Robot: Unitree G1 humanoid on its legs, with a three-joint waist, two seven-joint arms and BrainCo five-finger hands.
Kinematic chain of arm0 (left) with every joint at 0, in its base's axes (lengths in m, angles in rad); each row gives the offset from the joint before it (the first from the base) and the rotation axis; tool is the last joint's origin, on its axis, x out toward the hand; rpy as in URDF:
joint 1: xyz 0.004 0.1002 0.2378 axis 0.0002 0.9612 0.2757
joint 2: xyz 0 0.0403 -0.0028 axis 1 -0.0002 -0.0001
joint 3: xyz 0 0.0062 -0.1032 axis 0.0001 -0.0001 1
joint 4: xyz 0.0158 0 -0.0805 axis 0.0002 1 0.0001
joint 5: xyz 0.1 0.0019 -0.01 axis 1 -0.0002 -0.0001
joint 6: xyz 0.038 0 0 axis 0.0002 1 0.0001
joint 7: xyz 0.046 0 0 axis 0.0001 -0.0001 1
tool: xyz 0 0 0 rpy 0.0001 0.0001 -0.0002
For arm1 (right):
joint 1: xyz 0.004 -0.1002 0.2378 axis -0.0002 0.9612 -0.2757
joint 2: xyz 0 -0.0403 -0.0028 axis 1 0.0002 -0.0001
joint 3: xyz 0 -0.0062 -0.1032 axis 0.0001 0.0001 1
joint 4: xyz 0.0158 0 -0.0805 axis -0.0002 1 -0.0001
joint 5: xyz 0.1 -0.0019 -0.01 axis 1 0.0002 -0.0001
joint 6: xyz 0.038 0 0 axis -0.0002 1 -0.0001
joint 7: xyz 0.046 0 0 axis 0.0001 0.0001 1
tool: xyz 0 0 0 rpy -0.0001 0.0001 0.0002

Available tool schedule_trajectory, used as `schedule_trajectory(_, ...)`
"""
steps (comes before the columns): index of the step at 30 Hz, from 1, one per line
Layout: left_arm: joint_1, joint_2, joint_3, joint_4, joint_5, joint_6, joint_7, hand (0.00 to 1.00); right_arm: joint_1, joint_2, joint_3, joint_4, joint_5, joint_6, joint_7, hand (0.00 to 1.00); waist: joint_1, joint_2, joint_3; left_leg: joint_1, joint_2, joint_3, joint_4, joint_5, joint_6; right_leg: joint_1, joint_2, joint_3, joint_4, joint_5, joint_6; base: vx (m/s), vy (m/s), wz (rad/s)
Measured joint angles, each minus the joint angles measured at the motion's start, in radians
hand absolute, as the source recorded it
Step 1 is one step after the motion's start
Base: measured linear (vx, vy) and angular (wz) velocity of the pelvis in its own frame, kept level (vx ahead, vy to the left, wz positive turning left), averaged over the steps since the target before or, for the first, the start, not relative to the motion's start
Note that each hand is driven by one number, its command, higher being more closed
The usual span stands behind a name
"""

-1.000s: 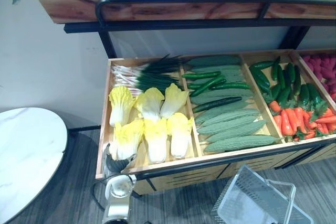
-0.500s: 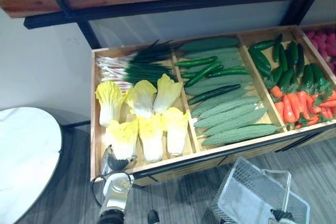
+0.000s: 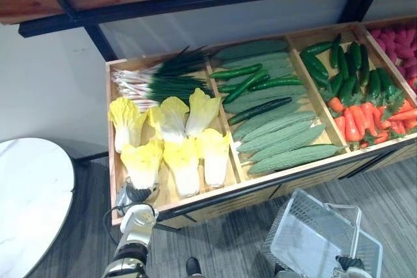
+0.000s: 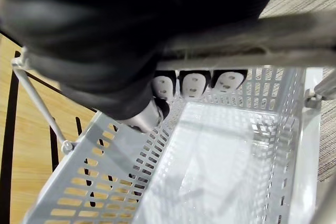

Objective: Pick vegetable in the basket

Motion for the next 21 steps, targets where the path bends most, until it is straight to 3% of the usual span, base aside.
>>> schedule_trajectory(6,0.005,-0.011,0.004,-0.002,-0.020,-0.017,-0.001,1.00,-0.002,-0.001,-0.001,0.007,-0.001,0.000,0.003,1.00,-0.001,0.001,0.001,0.007,-0.002,-0.021,0.001,0.000,0.000,0.033,0.000,-0.024,-0.016,0.003,-0.003,0.04,-0.005,0.10)
schedule_trajectory(11,0.070,-0.088,0.045,-0.187,-0.099,0.007,0.002,1.00,0.012,0.004,-0.029,0.026,-0.001,-0.001,0.004,1.00,-0.005,-0.014,0.010,0.006,-0.007,-0.050,-0.003,0.000,0.000,0.055,-0.004,-0.053,-0.027,0.002,-0.005,0.00,-0.002,0.15)
schedule_trajectory(15,0.144,-0.127,0.043,-0.353,-0.097,0.009,0.005,1.00,0.022,0.005,-0.031,0.025,-0.001,-0.001,0.004,1.00,-0.003,-0.051,0.028,0.002,-0.010,-0.066,0.000,0.000,0.000,0.069,-0.005,-0.064,-0.030,-0.001,-0.009,0.03,-0.003,0.12)
schedule_trajectory(21,0.182,-0.172,0.041,-0.492,-0.096,0.008,0.014,1.00,0.023,0.005,-0.030,0.020,-0.001,-0.001,0.004,1.00,-0.004,-0.048,0.026,0.006,-0.010,-0.087,0.002,0.001,0.001,0.084,-0.004,-0.072,-0.028,-0.001,-0.010,0.02,-0.008,0.09)
